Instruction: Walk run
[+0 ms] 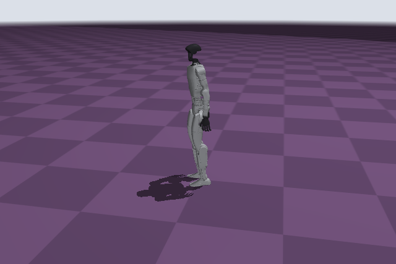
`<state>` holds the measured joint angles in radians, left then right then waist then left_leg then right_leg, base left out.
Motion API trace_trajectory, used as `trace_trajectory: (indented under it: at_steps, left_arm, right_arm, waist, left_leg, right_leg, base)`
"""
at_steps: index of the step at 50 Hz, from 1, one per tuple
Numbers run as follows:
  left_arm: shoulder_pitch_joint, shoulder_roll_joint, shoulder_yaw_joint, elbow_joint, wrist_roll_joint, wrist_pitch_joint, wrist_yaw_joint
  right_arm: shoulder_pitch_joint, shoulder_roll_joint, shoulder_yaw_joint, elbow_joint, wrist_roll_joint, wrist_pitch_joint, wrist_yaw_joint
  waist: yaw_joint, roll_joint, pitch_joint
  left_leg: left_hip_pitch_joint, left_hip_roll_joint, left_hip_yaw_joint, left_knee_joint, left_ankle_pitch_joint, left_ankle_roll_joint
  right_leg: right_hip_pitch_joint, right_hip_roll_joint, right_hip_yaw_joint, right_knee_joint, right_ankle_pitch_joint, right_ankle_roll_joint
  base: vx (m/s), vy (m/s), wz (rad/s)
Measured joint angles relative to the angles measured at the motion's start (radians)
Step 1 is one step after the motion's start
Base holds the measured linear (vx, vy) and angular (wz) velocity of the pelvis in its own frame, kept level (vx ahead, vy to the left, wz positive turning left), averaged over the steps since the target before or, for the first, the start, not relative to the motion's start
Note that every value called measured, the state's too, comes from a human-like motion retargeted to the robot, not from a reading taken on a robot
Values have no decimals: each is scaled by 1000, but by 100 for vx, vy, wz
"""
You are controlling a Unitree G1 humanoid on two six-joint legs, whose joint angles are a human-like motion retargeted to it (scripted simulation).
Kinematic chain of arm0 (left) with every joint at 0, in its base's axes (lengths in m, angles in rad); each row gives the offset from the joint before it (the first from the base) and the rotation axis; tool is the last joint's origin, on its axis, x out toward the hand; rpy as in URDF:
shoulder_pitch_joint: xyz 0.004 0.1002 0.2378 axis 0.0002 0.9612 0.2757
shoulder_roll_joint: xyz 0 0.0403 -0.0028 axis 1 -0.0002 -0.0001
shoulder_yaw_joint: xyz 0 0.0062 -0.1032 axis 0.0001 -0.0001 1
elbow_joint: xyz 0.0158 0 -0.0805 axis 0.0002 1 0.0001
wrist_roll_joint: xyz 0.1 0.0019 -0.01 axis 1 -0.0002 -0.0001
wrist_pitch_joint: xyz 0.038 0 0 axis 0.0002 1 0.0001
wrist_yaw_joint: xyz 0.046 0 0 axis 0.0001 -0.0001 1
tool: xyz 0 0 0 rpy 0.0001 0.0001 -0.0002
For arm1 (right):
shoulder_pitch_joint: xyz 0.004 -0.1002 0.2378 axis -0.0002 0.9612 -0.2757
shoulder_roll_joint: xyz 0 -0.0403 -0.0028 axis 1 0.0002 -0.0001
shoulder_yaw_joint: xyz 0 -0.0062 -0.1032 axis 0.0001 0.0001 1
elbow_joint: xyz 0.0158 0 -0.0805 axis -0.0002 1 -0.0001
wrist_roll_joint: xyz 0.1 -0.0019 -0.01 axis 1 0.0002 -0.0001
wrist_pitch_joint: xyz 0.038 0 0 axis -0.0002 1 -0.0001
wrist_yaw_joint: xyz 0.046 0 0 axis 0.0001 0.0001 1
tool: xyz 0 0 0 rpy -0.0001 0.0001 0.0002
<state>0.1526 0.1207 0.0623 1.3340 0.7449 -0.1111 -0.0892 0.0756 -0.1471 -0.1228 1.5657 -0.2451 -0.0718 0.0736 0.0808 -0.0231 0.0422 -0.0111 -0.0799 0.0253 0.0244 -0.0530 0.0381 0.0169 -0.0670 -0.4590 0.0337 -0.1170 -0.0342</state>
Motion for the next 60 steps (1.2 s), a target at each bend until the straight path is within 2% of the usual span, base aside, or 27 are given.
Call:
trace_trajectory:
  at_steps: [7,15,18,25,32,40,49,56,60]
  left_arm:
    - [-21,20,-15,21,26,3,27]
    - [-164,31,-99,84,39,35,147]
    - [-247,18,-148,78,56,8,118]
    - [-437,-47,-251,-6,75,-45,-55]
    - [-529,-89,-295,-110,36,-109,-47]
    - [-458,-48,-323,-148,96,-160,-66]
    - [-290,14,-267,-23,287,-60,109]
    - [-121,26,-124,18,225,-3,203]
    - [-43,28,-63,40,180,9,210]
  right_arm:
    - [-5,7,6,3,2,-4,3]
    - [-33,21,52,-37,6,-11,14]
    - [-46,29,66,-55,7,-15,16]
    - [-77,46,93,-93,8,-23,25]
    - [-92,56,100,-116,-1,-29,28]
    - [-73,38,68,-81,3,-22,17]
    - [-42,21,26,-22,1,-6,7]
    - [-24,10,13,-22,3,-7,5]
    - [-23,5,14,-29,6,-8,6]
  waist:
    - [-19,-3,7]
    - [-32,-18,9]
    - [-41,-25,9]
    - [-58,-46,10]
    - [-78,-62,10]
    - [-78,-53,13]
    - [-81,-39,21]
    - [-71,-27,28]
    - [-68,-22,28]
  left_leg:
    - [-4,6,22,3,-4,3]
    - [-7,21,50,4,-4,-2]
    - [-5,26,61,1,-3,-7]
    - [-6,34,78,1,-2,-9]
    - [0,42,102,1,-4,-9]
    - [13,48,129,0,-12,-9]
    - [6,51,133,0,-14,-16]
    - [-5,53,136,-1,-12,-21]
    - [-9,53,133,-1,-12,-22]
  right_leg:
    - [-15,9,27,3,6,-4]
    - [-30,18,51,9,13,-7]
    - [-33,19,56,11,16,-6]
    - [-40,22,73,13,23,-6]
    - [-46,31,107,12,29,-7]
    - [-52,40,145,13,34,-13]
    - [-62,42,151,12,31,-16]
    - [-76,41,153,12,32,-18]
    - [-79,41,150,12,30,-20]
  base:
    - [-2,-2,-17]
    - [-1,0,-5]
    - [0,0,0]
    - [-3,-4,-8]
    - [-1,-6,-25]
    - [1,-1,-20]
    - [0,0,0]
    - [0,0,0]
    - [0,0,0]
